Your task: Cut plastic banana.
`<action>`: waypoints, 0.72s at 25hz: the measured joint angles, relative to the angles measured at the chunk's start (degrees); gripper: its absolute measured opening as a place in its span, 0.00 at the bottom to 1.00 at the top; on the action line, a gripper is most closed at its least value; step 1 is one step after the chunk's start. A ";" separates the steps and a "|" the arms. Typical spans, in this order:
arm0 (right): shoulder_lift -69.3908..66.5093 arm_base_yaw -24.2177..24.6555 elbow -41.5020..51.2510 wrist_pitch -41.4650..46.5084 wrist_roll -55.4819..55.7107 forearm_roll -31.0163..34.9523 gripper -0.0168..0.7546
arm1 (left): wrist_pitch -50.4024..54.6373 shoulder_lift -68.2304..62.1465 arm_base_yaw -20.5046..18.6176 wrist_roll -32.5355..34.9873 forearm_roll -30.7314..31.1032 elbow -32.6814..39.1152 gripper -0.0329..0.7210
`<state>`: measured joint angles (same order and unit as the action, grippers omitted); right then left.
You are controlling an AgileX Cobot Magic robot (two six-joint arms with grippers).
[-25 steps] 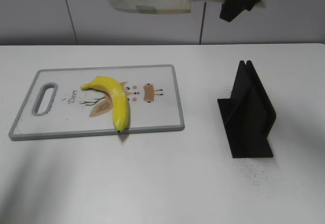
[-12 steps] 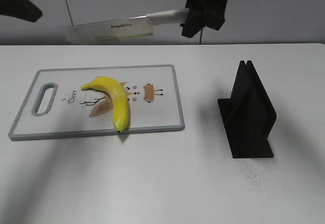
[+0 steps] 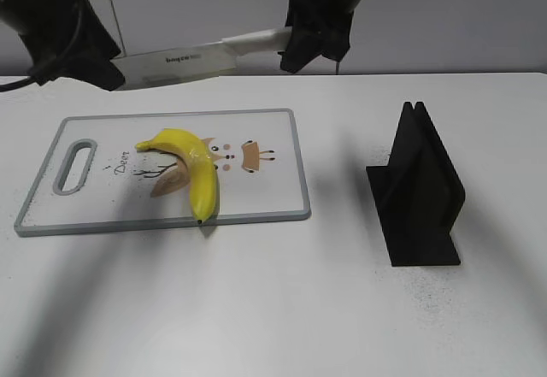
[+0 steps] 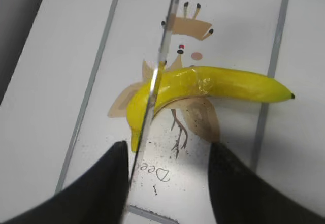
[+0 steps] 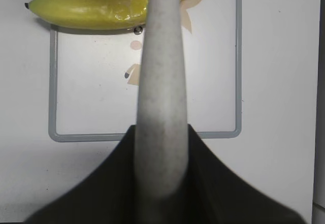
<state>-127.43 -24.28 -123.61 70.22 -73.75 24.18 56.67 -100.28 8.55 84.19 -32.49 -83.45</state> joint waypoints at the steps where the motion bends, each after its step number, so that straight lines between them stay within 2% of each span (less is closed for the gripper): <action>1: -0.18 0.00 0.00 0.00 0.01 0.00 0.27 | -0.32 -0.52 0.00 0.00 0.05 0.00 0.70; 2: -0.33 0.00 0.00 0.00 0.01 0.00 0.27 | -0.91 -0.91 0.00 0.00 0.05 0.00 0.63; 6: -0.47 0.00 0.00 0.17 -0.47 0.00 0.27 | -2.58 -1.22 0.00 0.00 0.00 -0.11 0.15; 7: -0.47 0.06 0.00 0.17 -0.47 0.05 0.27 | -2.92 -1.19 0.00 0.00 0.00 -0.11 0.09; 9: -0.49 0.06 0.00 0.17 -0.52 0.05 0.27 | -3.23 -1.24 0.00 0.00 -0.05 -0.11 0.07; 10: -0.49 0.06 0.00 0.17 -0.52 0.05 0.27 | -3.30 -1.24 0.00 0.00 -0.12 -0.11 0.10; 12: -0.49 0.16 0.00 0.12 -0.47 0.05 0.27 | -3.17 -1.24 0.00 0.00 -0.40 -0.11 0.21; 17: -0.49 0.13 0.00 0.07 -0.47 0.05 0.27 | -2.47 -1.48 0.00 0.00 -0.92 -0.11 0.78; 18: -0.49 0.13 0.00 0.07 -0.47 0.05 0.27 | -2.53 -1.48 0.00 0.00 -0.92 -0.11 0.85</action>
<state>-127.93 -24.15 -123.61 70.30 -74.22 24.24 54.13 -101.77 8.55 84.19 -33.40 -83.55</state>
